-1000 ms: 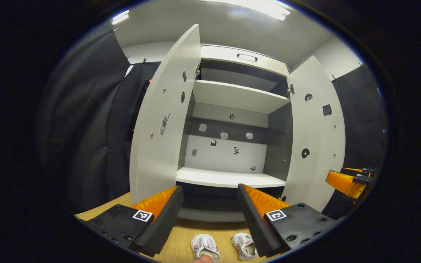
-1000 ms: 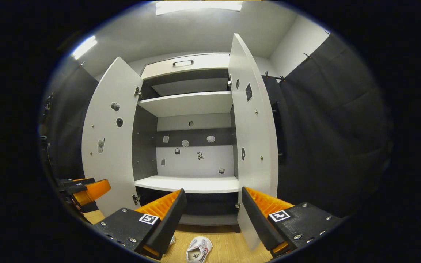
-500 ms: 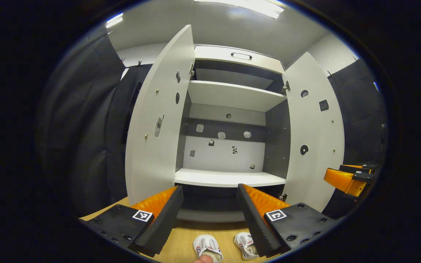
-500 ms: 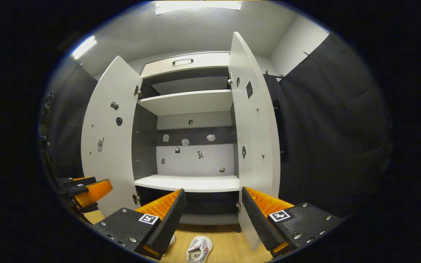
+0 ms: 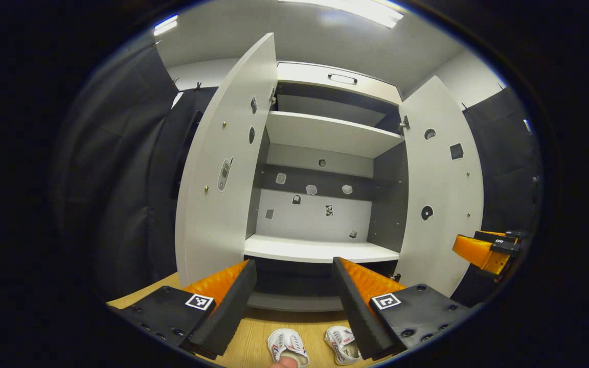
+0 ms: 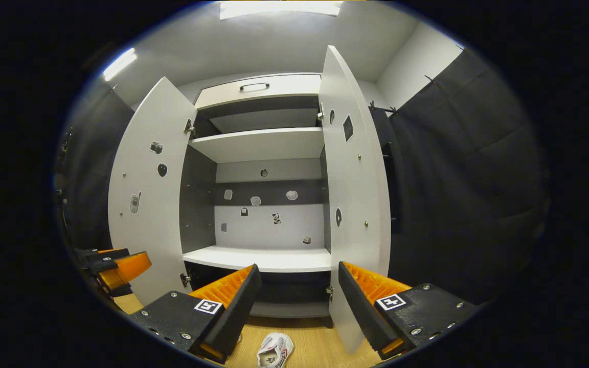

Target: Grab one shoe with the right hand and put it into the shoe cabinet, grab the other shoe with the left hand and put it into the shoe cabinet; then close the right door with the right hand and the left door with the left hand.

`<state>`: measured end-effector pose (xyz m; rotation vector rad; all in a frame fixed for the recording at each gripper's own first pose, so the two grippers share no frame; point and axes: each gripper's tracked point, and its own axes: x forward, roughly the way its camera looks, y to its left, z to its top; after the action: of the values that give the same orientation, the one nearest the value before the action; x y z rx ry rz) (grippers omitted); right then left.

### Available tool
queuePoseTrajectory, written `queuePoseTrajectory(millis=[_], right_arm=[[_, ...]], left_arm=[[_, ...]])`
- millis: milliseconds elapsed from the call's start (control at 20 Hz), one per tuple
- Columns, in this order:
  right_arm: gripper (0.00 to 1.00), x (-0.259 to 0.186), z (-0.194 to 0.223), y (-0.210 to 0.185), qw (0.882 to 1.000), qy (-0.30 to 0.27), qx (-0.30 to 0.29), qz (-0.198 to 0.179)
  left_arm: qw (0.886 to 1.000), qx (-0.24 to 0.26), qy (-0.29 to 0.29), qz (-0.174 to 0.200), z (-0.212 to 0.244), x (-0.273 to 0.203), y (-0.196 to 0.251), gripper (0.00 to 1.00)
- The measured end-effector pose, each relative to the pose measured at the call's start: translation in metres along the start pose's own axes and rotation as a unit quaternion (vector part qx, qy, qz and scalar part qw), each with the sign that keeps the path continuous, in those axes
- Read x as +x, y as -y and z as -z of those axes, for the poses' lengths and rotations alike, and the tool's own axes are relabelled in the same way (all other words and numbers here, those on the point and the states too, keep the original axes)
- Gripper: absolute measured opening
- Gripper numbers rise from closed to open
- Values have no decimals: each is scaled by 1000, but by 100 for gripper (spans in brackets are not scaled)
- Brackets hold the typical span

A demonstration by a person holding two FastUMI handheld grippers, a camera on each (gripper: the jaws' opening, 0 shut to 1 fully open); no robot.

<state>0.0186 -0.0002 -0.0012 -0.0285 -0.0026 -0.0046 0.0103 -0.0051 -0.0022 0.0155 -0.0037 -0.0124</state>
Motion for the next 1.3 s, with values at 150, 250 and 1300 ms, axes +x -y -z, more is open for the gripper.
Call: queuePoseTrajectory(millis=[150, 250, 1300], right_arm=[[94, 17, 15, -5, 1000, -17, -15, -9], [94, 30, 37, -10, 999, -38, -24, -15], [93, 23, 392, -15, 926, -362, -104, -30]], left_arm=[[1000, -3, -4, -3, 3, -1, -3, 96], [1000, -4, -7, -5, 5, -2, -4, 96], [1000, -1, -19, -24, 15, -3, -22, 96]])
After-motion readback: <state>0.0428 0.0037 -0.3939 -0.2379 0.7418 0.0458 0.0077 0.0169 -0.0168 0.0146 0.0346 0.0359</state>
